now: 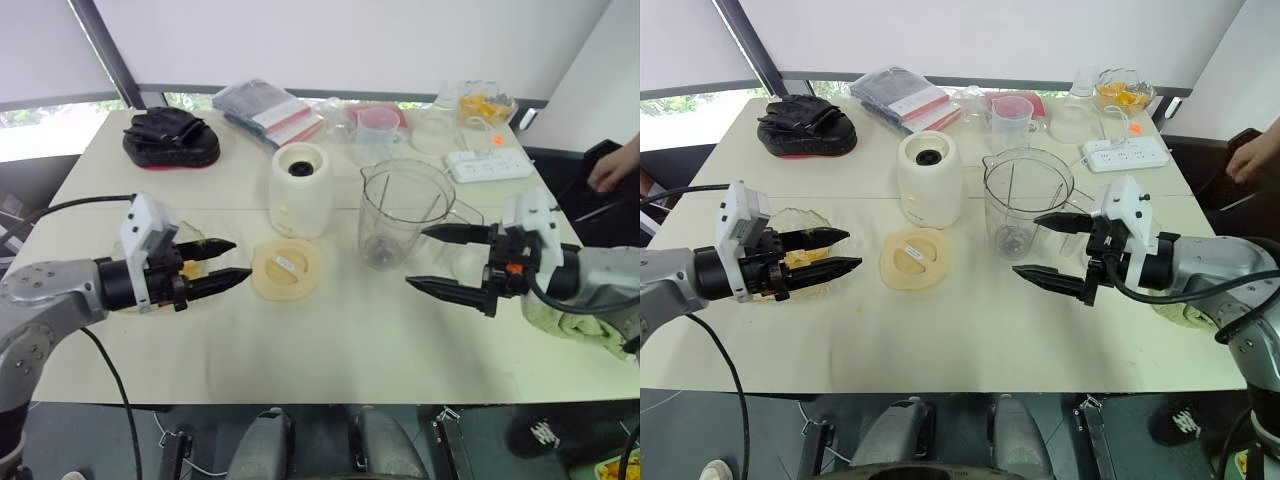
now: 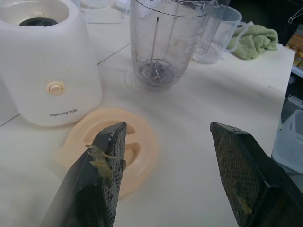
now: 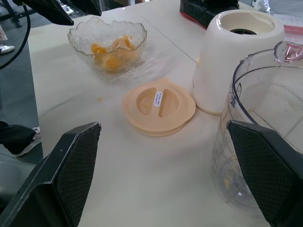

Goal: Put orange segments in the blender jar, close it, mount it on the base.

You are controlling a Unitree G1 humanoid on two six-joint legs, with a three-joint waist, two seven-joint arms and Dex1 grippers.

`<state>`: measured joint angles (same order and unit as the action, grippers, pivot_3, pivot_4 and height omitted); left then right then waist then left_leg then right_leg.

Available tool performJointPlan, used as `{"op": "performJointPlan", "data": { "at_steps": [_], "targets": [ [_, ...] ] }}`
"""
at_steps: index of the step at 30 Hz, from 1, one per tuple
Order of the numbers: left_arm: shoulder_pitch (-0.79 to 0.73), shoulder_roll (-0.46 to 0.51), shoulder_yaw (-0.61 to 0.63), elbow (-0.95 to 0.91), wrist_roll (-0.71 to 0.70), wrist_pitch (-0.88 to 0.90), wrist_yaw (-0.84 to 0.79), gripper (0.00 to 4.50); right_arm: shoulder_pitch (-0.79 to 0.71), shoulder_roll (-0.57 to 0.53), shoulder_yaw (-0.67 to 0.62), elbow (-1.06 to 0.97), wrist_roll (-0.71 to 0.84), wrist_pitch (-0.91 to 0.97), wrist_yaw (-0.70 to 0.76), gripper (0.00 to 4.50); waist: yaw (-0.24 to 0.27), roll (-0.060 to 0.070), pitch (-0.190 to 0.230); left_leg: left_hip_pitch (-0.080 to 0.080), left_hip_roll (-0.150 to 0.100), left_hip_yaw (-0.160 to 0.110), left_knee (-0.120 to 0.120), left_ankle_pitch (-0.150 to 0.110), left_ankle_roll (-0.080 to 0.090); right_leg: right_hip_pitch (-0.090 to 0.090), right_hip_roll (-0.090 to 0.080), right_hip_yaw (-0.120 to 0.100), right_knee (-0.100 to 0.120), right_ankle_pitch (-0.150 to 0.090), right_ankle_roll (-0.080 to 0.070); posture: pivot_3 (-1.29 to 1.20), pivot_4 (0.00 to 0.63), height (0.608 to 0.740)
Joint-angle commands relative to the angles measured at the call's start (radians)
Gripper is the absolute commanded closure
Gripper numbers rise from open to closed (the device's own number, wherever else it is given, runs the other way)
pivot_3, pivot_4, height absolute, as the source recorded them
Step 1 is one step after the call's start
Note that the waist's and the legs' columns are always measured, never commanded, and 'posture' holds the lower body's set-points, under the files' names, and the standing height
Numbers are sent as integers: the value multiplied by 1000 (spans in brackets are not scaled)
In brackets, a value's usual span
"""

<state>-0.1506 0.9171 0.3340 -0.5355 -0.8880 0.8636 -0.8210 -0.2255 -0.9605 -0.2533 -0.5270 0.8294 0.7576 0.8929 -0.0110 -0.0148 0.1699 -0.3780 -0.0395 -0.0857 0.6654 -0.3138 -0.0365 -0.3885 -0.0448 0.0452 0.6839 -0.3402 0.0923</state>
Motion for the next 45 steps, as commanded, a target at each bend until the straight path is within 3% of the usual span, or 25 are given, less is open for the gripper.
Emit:
{"op": "performJointPlan", "data": {
  "at_steps": [1, 10, 28, 33, 36, 42, 45],
  "targets": [
    [29, -10, -5, -51, 8, -31, 4, 1596, -24, -7, -17, -22, 12, -2, -1, 0, -1, 0, 0, 0, 0, 0, 0, 0, 0, 0, 0, 0, 0, 0, 0, 0, 150, 740],
    [130, -53, -4, -40, 64, -127, -32, 1596, -35, 1, 1, -24, 9, 1, -15, 0, 0, 0, 0, 0, 0, 0, 0, 0, 0, 0, 0, 0, 0, 0, 0, 0, 150, 740],
    [169, -8, 66, 40, 90, -182, -118, 1596, -47, 16, 26, -23, 11, -3, -24, 0, 0, 0, 0, 0, 0, 0, 0, 0, 0, 0, 0, 0, -1, 0, 0, 0, 150, 740],
    [63, 81, 52, 152, 148, -195, -150, 1596, -51, 33, 48, -19, 0, -14, -30, 0, 2, -1, 1, 0, 0, 0, 0, 0, 0, 0, 0, 0, -1, 0, 0, 0, 150, 740],
    [-49, 186, -8, 299, 238, -241, -227, 1596, -56, 54, 64, -20, -11, -21, -38, 0, 1, 0, 1, 0, 0, 0, 0, 0, 0, 0, 0, -1, -1, 0, 0, 0, 150, 740],
    [-289, 302, -244, 606, 479, -431, -416, 1596, -42, 101, 86, -34, -38, -42, -65, 0, -3, 1, 2, -3, 0, 0, -1, 0, 0, -3, 0, -1, -1, 0, 0, 0, 150, 740],
    [-443, 280, -395, 810, 648, -565, -493, 1596, -31, 127, 99, -44, -51, -53, -83, 0, -3, 1, 2, -8, 0, 0, -1, 0, 0, -9, 0, -2, 0, 0, 0, 0, 150, 740]
  ]
}}
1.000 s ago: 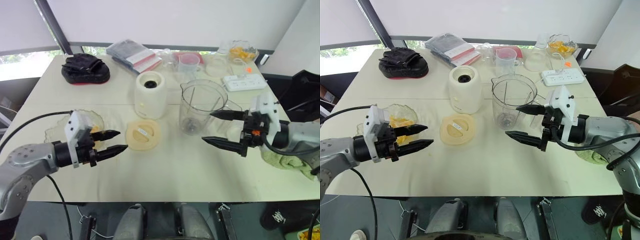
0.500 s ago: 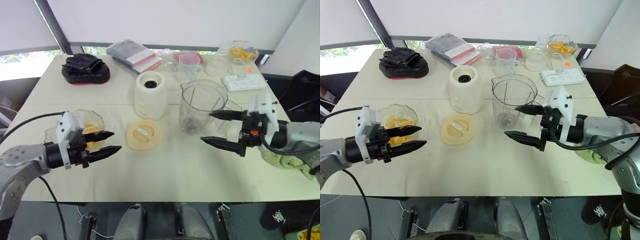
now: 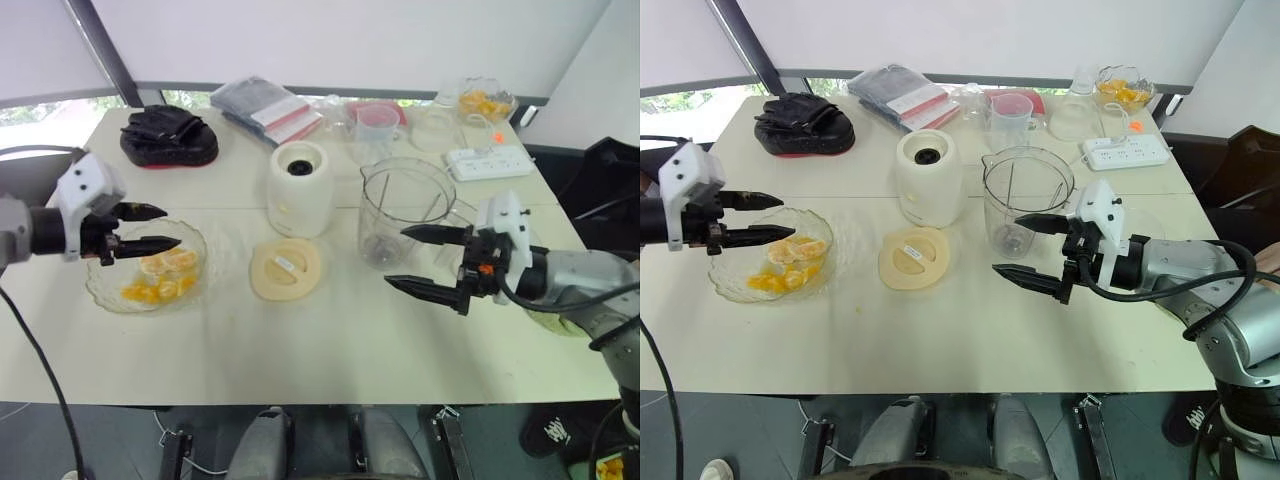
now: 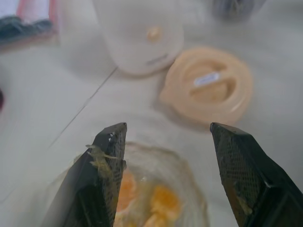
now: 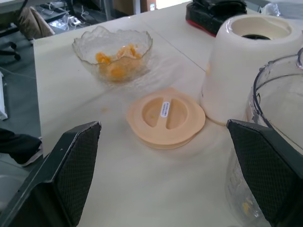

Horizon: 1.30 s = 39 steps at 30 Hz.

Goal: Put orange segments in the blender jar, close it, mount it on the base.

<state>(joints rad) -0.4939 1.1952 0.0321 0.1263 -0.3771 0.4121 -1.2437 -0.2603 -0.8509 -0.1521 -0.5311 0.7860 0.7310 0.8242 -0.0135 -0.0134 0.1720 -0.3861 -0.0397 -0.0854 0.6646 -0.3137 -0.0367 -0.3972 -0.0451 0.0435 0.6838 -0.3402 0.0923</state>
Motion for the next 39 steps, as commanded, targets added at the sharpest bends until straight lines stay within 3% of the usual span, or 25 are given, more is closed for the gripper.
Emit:
{"op": "performJointPlan", "data": {
  "at_steps": [1, 9, 17, 39],
  "targets": [
    [-153, -19, -138, 218, 180, -146, -100, 1596, 6, 25, 4, -44, -12, -30, -19, 0, 0, 0, 0, -3, 0, 0, 0, 0, 0, -3, 0, 0, 0, 0, 0, 0, 150, 740],
    [-470, -173, -349, 707, 458, -407, -219, 1596, -11, 45, 29, -44, -27, -33, -17, 0, -1, -2, 0, -7, -1, 0, 4, 1, -2, -6, 0, -2, 3, 0, 0, 0, 150, 740],
    [-603, -235, -448, 983, 657, -594, -196, 1596, -49, 40, 61, -24, -21, -16, 14, 0, -7, -2, 0, -7, -1, 0, 4, 2, -3, -8, 0, -2, 4, 0, 0, 0, 150, 740],
    [-612, -348, -432, 1103, 750, -632, -74, 1596, -53, 25, 43, -27, -31, 0, 33, 0, -4, -3, 0, -15, -1, -1, 20, 0, 0, -13, 0, -2, 16, 1, 2, 0, 150, 740]
  ]
}}
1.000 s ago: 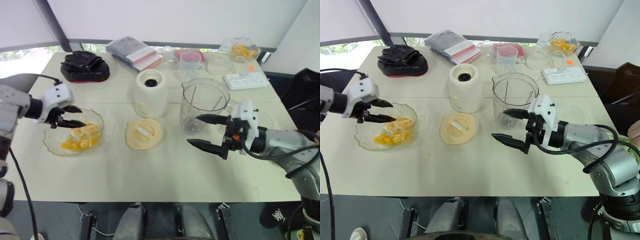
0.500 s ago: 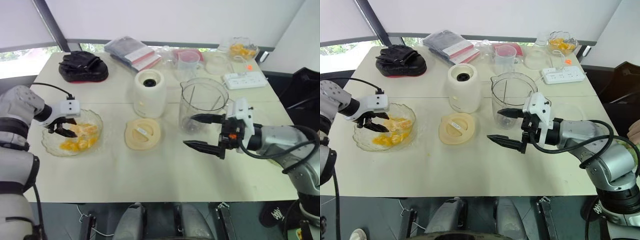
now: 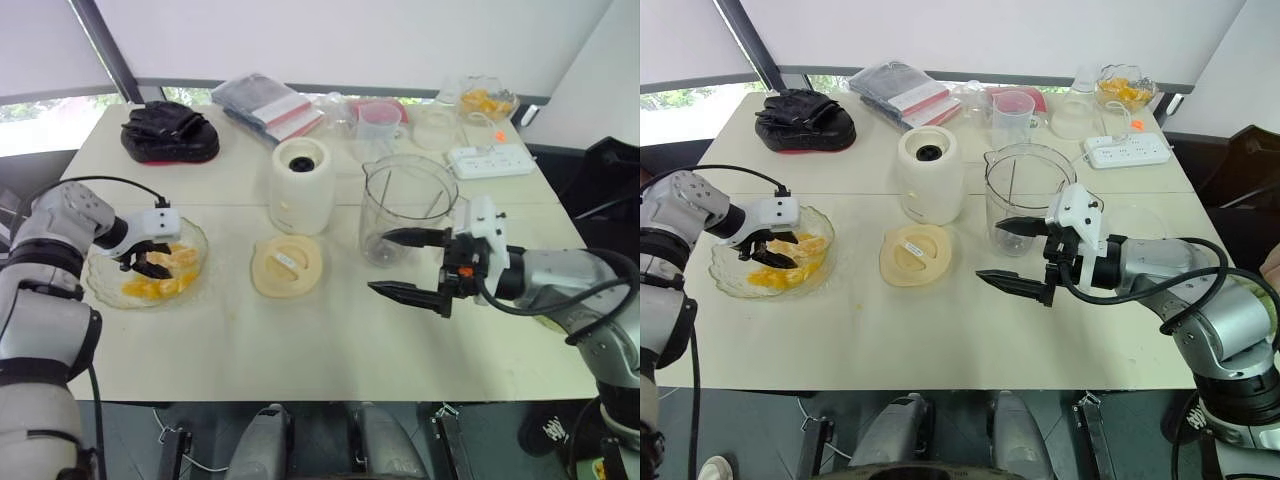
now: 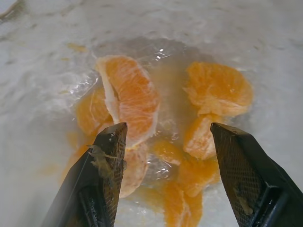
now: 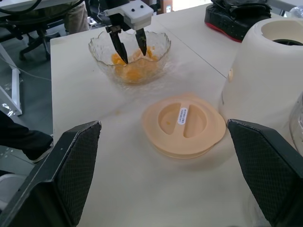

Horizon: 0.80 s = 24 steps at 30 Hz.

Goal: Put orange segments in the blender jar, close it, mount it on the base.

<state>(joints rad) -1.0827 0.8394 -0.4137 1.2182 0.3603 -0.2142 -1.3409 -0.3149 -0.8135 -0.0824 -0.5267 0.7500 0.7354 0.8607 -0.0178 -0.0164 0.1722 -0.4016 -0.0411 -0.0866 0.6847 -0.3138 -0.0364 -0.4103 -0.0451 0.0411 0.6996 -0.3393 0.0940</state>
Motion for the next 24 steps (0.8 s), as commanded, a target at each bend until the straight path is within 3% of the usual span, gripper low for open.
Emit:
{"op": "performJointPlan", "data": {
  "at_steps": [1, 24],
  "targets": [
    [-22, 6, 14, 13, 16, -5, 28, 1596, 3, -12, -27, -33, 4, -5, -6, 0, 0, 0, 0, 0, 0, 0, 0, 0, 0, 0, 0, 0, 0, 0, 0, 0, 150, 740],
    [-7, -82, 16, 69, 57, 30, 243, 1596, 3, -8, -20, -38, -7, -12, -25, 0, 0, -1, -1, -1, 0, 0, 1, 1, -1, -1, 0, 0, 1, 0, 0, 0, 150, 740]
  ]
}}
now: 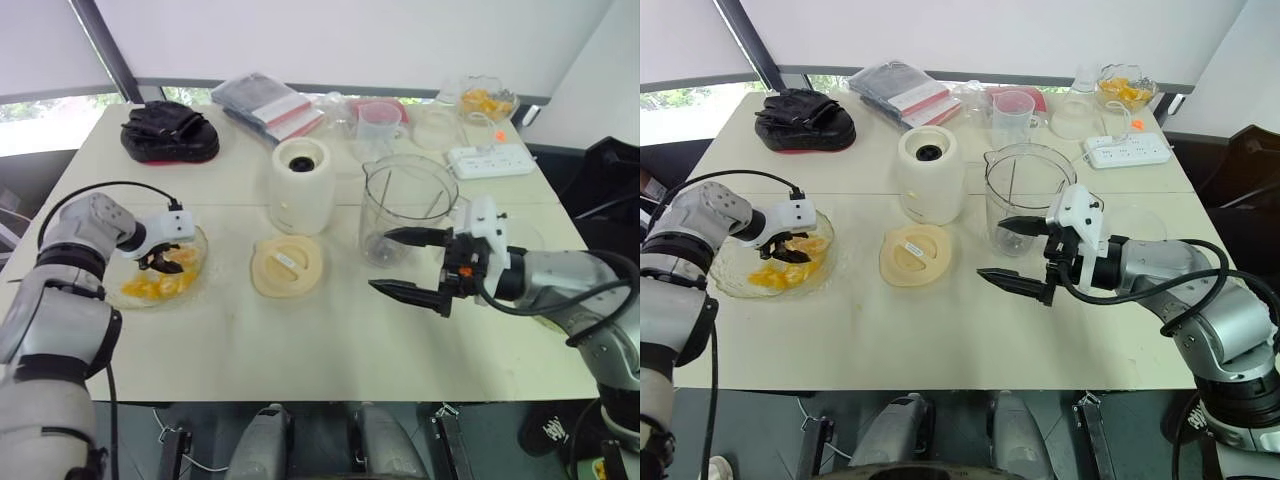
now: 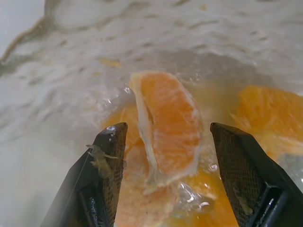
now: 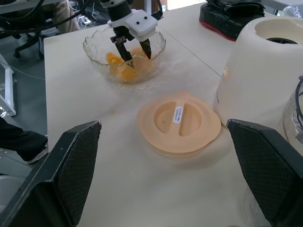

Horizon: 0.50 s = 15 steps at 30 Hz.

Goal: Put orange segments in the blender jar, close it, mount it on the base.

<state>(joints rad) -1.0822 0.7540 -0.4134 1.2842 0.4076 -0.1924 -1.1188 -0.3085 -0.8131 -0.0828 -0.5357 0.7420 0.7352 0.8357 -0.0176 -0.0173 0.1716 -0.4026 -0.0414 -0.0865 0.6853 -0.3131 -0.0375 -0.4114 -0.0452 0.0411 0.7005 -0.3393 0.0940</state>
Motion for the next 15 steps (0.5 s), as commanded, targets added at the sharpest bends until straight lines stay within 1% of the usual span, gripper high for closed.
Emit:
{"op": "performJointPlan", "data": {
  "at_steps": [1, 15],
  "targets": [
    [-8, 1, 14, 5, 12, 11, 32, 1596, -3, -10, -20, -30, -1, -12, 0, 0, 0, 0, 0, 0, 0, 0, 0, 0, 0, 0, 0, 0, 0, 0, 0, 0, 150, 740],
    [6, -24, 12, 22, 31, 30, 95, 1596, 0, -9, -26, -29, -10, -11, -7, 0, 0, 0, 0, 0, 0, 0, 1, 0, 0, 0, 0, 0, 1, 0, 0, 0, 150, 740]
  ]
}}
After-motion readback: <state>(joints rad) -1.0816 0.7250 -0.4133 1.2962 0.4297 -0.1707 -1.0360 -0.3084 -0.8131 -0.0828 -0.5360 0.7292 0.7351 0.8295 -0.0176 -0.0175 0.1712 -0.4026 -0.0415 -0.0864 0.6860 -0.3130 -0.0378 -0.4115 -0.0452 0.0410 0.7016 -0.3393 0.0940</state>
